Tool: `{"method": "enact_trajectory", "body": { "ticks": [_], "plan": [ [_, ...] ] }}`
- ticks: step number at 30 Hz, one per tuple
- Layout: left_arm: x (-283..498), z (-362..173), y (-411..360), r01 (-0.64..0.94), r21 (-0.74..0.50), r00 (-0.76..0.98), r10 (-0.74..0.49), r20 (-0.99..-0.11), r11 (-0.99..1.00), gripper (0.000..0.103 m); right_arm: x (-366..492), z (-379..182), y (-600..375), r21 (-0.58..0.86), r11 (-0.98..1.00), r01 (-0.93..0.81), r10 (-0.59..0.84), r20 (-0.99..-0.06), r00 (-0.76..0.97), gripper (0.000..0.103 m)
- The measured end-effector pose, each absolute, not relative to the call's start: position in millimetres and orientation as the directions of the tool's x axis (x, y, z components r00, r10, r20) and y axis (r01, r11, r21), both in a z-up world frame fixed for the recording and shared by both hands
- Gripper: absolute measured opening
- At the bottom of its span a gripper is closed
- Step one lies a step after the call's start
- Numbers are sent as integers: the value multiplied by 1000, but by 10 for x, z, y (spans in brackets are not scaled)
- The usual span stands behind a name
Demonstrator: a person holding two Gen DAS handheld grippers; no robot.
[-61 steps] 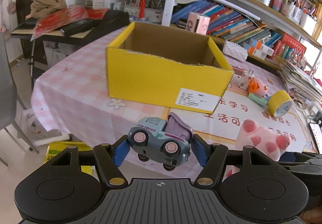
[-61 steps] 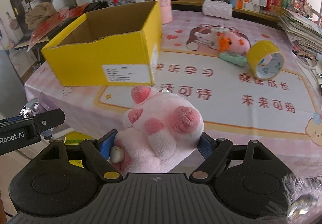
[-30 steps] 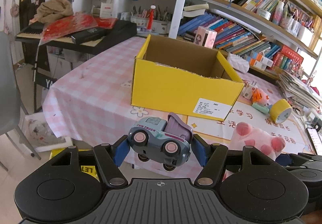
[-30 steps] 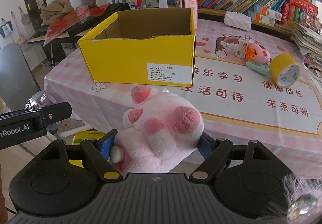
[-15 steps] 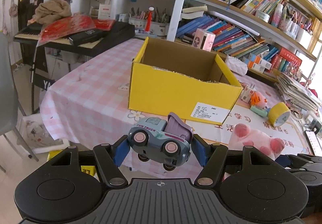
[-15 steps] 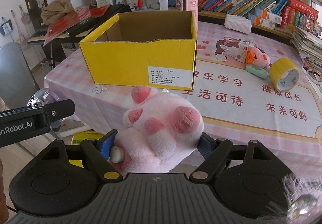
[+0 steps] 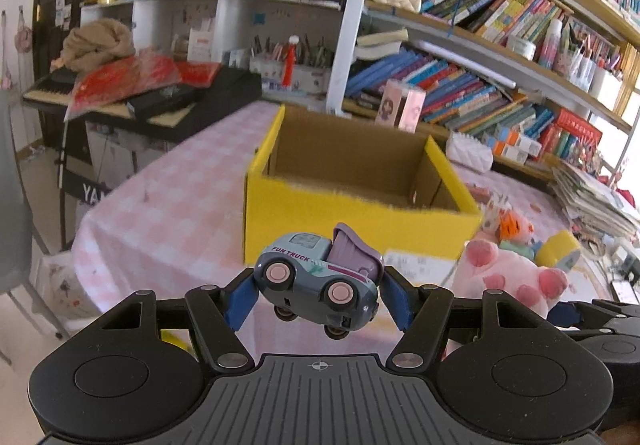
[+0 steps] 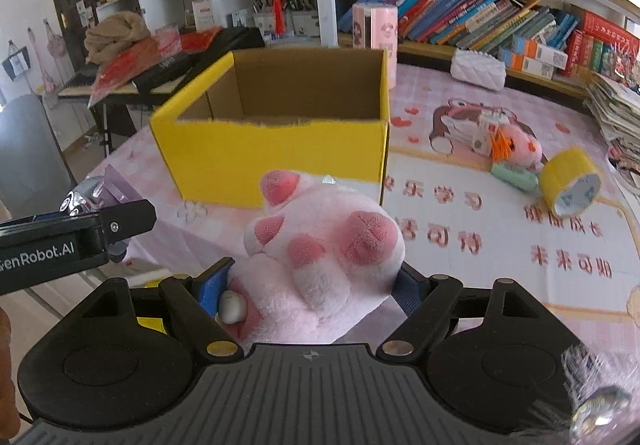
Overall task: Organize objects
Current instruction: 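Carry the truck and pig toward the yellow box with both tools, then lower the truck and pig into the box and open both tools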
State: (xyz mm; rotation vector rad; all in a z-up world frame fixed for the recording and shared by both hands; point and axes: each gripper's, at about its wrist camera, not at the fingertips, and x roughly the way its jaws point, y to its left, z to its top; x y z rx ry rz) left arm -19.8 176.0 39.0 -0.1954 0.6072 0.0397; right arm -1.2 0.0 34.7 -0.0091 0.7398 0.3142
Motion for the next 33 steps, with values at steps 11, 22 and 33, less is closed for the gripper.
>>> {"method": "enact_trajectory", "body": {
  "ticks": [11, 22, 33],
  "plan": [
    [448, 730, 1794, -129, -163, 881, 38, -472, 978, 66, 664, 773, 101, 102, 934, -343, 341, -538, 771, 80],
    [1178, 576, 1693, -174, -122, 848, 86, -522, 977, 66, 1485, 483, 296, -88, 920, -382, 287, -512, 809, 80],
    [1500, 258, 1611, -193, -61, 778, 115, -618, 979, 66, 1897, 76, 438, -106, 828, -551, 367, -640, 675, 80]
  ]
}}
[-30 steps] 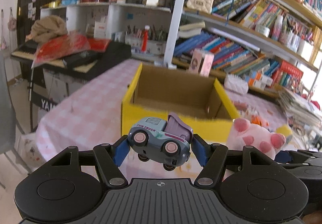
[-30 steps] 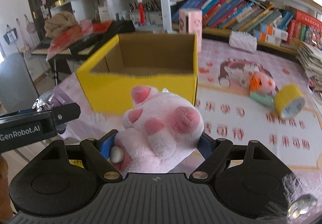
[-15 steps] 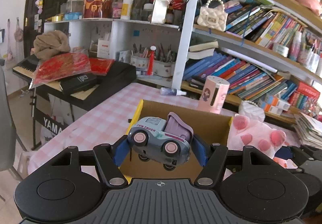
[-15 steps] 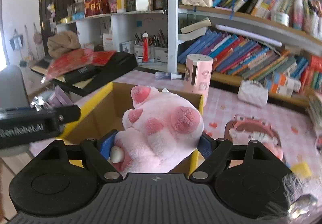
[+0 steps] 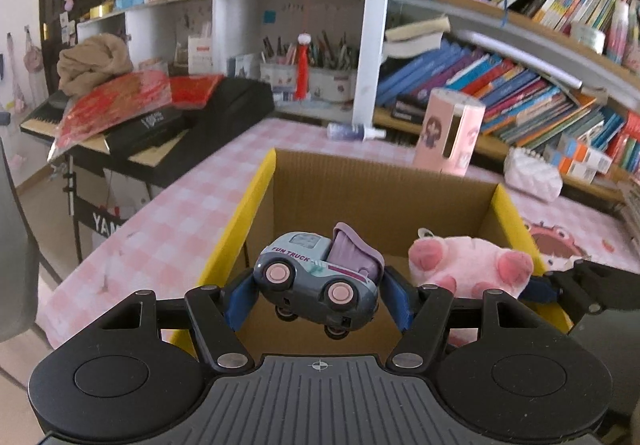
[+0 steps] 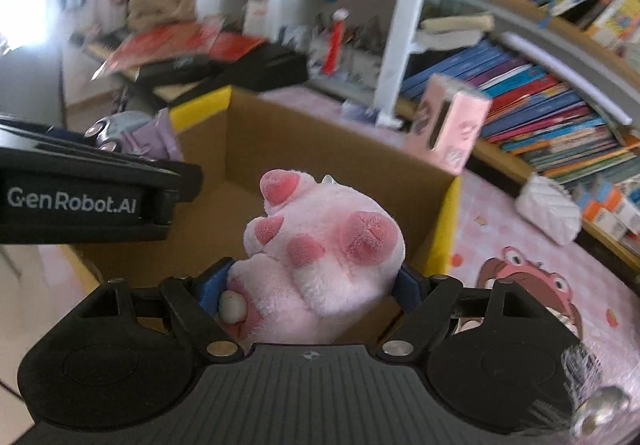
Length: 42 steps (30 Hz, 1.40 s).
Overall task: Organize objects
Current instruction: 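Lower the truck and pig into the box and open both tools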
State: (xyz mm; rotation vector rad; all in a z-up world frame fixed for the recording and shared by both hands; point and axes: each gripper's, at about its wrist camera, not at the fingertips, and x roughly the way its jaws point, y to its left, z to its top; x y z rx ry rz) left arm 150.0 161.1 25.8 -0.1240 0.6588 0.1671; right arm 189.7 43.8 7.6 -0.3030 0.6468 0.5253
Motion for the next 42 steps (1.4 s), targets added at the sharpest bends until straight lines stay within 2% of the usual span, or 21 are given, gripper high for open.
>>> {"method": "enact_trajectory", "body": {
  "ticks": [12, 21, 24, 26, 33, 39, 42],
  "plan": [
    [1614, 92, 1479, -198, -44, 742, 121, -660, 979, 66, 2163, 93, 350, -57, 705, -707, 467, -713, 523, 81],
    [1673, 65, 1440, -199, -13, 743, 142, -654, 980, 68, 2160, 90, 314, -49, 689, -723, 485, -711, 510, 85],
    [1610, 120, 1431, -199, -31, 778, 139, -612, 979, 69, 2128, 97, 299, -62, 683, -728, 497, -691, 525, 87],
    [1558, 189, 1418, -199, -38, 799, 140, -584, 979, 74, 2102, 107, 284, -75, 687, -723, 500, -673, 545, 93],
    [1233, 504, 1423, -230, -69, 859, 169, -484, 971, 84, 1953, 305, 159, -62, 736, -674, 509, -605, 612, 93],
    [916, 588, 1460, -255, -83, 873, 192, -449, 963, 90, 1661, 515, -35, -76, 809, -582, 460, -535, 709, 94],
    [797, 547, 1468, -258, -84, 867, 192, -460, 963, 91, 1516, 572, -131, -69, 847, -526, 421, -517, 745, 94]
  ]
}}
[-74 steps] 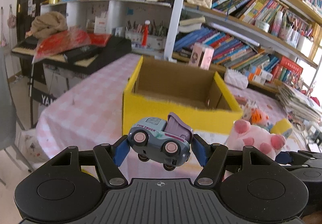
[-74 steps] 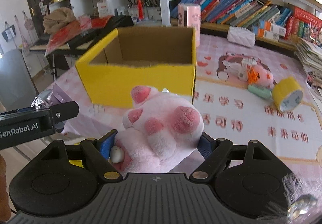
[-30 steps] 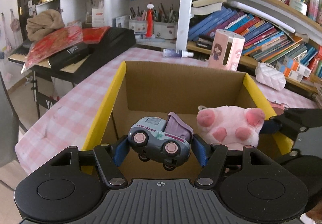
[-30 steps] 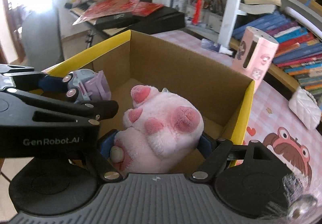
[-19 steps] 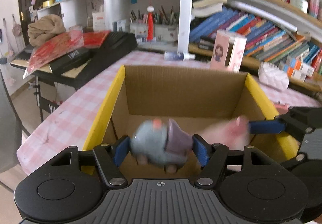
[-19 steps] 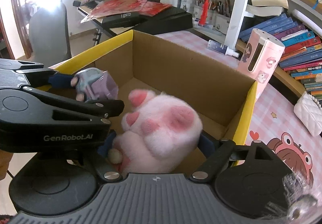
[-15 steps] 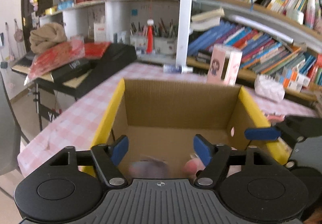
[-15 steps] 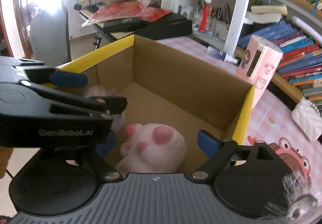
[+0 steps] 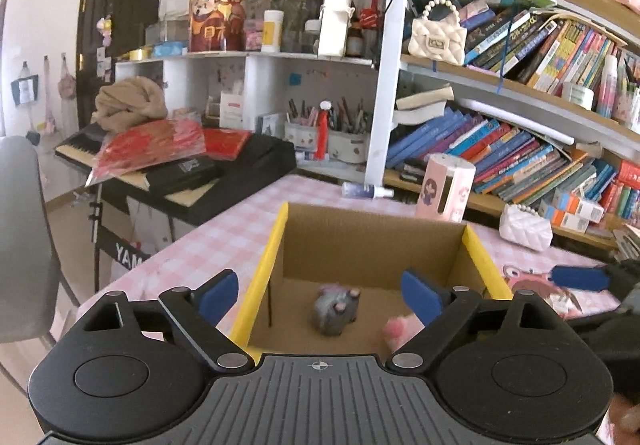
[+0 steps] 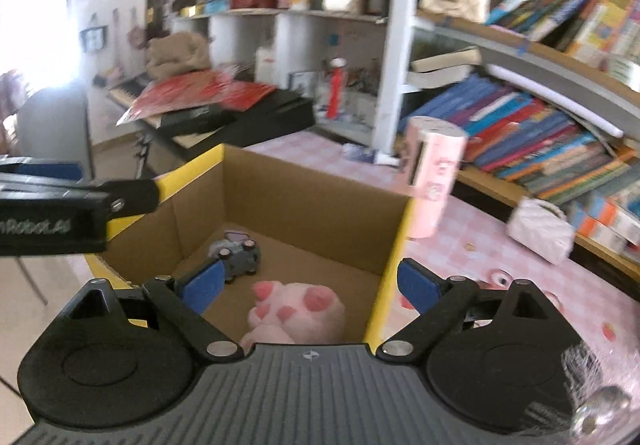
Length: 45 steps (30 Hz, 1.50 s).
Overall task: Organize objects
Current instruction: 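Lower the truck and pig into the box and open both tools, then withdraw both tools from the box toward the remaining toys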
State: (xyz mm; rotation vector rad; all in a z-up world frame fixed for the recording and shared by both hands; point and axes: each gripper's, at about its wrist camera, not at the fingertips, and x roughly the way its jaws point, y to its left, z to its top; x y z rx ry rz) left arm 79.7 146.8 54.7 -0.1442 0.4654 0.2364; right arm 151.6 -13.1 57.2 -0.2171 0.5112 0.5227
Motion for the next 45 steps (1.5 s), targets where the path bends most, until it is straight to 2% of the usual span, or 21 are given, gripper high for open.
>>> {"method": "enact_trajectory", "body": {
  "ticks": [4, 14, 28, 45],
  "plan": [
    [629, 463, 1444, -258, -67, 846, 192, -497, 964, 91, 1302, 592, -241, -52, 894, -444, 358, -512, 781, 93],
    [160, 239, 1422, -255, -20, 783, 194, -591, 967, 96, 662, 339, -301, -66, 948, -311, 214, -591, 777, 93],
    [-362, 115, 1382, -215, 24, 752, 181, -634, 976, 98, 15, 125, -270, -69, 956, -284, 172, -654, 737, 93],
    [-606, -23, 1168, -125, 38, 718, 117, -686, 991, 98, -385, -31, -494, -55, 980, -190, 98, -700, 707, 96]
  ]
}}
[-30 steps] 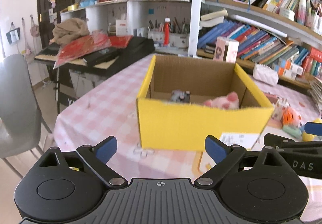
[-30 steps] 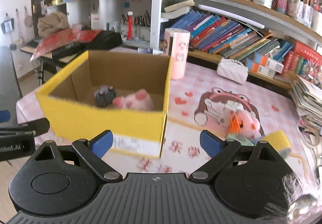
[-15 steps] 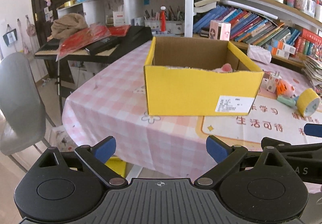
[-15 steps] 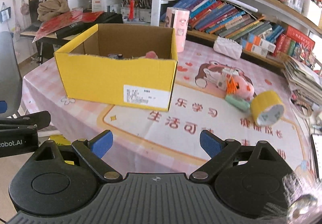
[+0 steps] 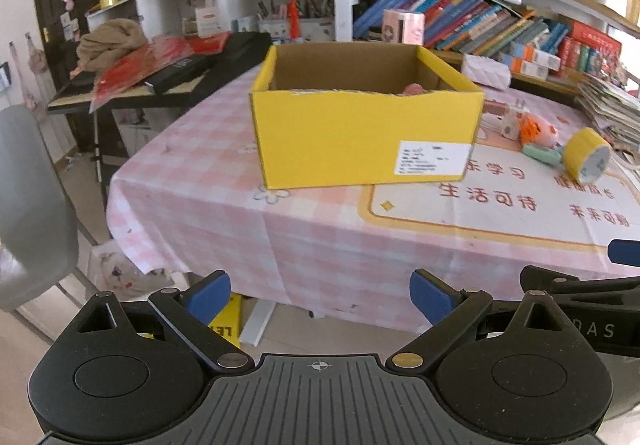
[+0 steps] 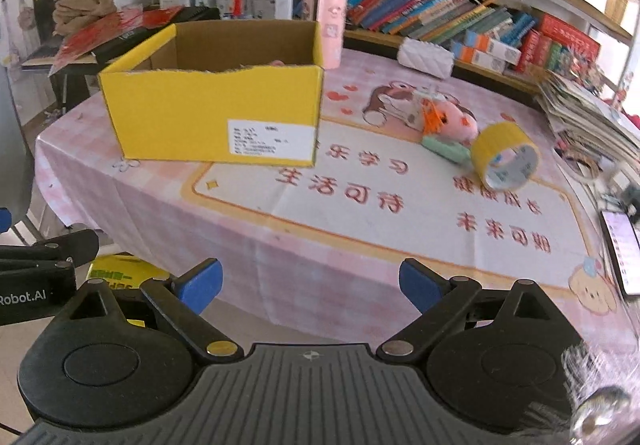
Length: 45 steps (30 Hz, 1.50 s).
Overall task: Organize objects
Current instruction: 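Withdraw both tools from the box toward the remaining toys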
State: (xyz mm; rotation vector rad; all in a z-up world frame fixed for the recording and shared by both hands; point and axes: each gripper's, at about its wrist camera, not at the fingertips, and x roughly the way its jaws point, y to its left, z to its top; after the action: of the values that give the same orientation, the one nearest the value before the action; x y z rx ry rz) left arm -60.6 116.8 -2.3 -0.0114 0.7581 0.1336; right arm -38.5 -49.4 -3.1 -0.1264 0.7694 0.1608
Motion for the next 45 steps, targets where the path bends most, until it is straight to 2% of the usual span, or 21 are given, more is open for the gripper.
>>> {"method": "enact_trajectory", "body": {
  "ticks": [23, 33, 45],
  "plan": [
    [-228, -71, 287, 148, 21, 710, -91, -698, 989, 98, -527, -51, -1424, -71, 992, 104, -123, -714, 689, 96],
    [91, -72, -55, 182, 14, 706, -121, -698, 983, 98, -255, -31, -1822, -60, 986, 155, -151, -718, 680, 96],
    [510, -56, -377, 199, -30, 708, -165, -686, 979, 98, 220, -16, -2136, -49, 990, 133, -127, -719, 683, 96]
  ]
}}
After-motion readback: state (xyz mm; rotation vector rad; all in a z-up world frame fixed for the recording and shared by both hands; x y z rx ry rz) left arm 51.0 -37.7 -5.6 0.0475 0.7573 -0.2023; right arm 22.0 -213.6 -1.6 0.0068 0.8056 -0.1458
